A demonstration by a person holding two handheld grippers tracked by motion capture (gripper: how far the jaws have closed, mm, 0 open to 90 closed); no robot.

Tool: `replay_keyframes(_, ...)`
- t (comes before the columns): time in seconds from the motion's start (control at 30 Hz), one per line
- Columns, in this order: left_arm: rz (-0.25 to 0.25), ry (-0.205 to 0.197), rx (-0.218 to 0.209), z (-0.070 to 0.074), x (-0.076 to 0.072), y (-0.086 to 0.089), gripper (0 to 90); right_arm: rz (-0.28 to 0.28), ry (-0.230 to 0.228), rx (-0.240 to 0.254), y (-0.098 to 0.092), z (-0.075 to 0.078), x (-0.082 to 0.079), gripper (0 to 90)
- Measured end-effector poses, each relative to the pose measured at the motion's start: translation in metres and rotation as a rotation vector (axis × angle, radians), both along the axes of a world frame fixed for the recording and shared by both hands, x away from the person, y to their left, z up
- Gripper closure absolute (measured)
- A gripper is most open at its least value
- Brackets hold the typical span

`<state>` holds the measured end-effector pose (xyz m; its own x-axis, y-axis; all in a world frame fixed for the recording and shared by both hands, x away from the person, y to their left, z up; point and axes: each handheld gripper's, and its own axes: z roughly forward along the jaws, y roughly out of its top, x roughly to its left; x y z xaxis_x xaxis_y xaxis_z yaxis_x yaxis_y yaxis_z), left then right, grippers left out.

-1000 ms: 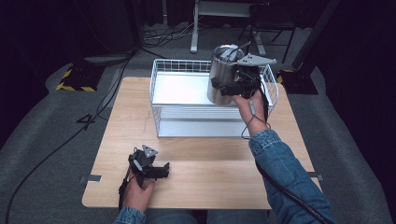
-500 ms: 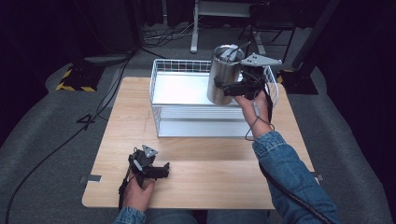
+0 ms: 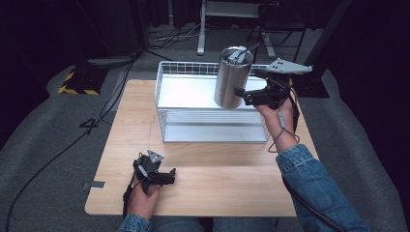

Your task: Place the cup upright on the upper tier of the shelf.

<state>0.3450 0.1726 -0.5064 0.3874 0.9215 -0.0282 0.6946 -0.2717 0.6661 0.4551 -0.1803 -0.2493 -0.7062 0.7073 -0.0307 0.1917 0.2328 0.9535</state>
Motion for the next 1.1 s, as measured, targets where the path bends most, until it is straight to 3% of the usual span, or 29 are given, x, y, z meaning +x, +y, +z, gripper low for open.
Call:
replay_keyframes(0.37,0.0,0.0,0.001,0.0,0.0,0.0,0.4,0.035,-0.011,0.006,-0.015,0.009,-0.025,0.0)
replay_keyframes(0.5,0.0,0.0,0.001,0.0,0.0,0.0,0.4,0.076,0.021,0.023,-0.022,0.006,-0.036,0.0)
replay_keyframes(0.73,0.001,0.0,0.001,0.0,0.0,0.0,0.4,0.079,0.021,-0.001,-0.032,0.0,-0.048,0.0)
replay_keyframes(0.87,0.001,0.0,0.001,0.0,0.0,0.0,0.4,0.084,0.025,0.014,-0.039,-0.004,-0.057,0.0)
replay_keyframes(1.1,0.001,0.0,0.002,0.0,0.0,-0.001,0.4,0.053,0.027,-0.032,-0.052,-0.013,-0.07,2.2)
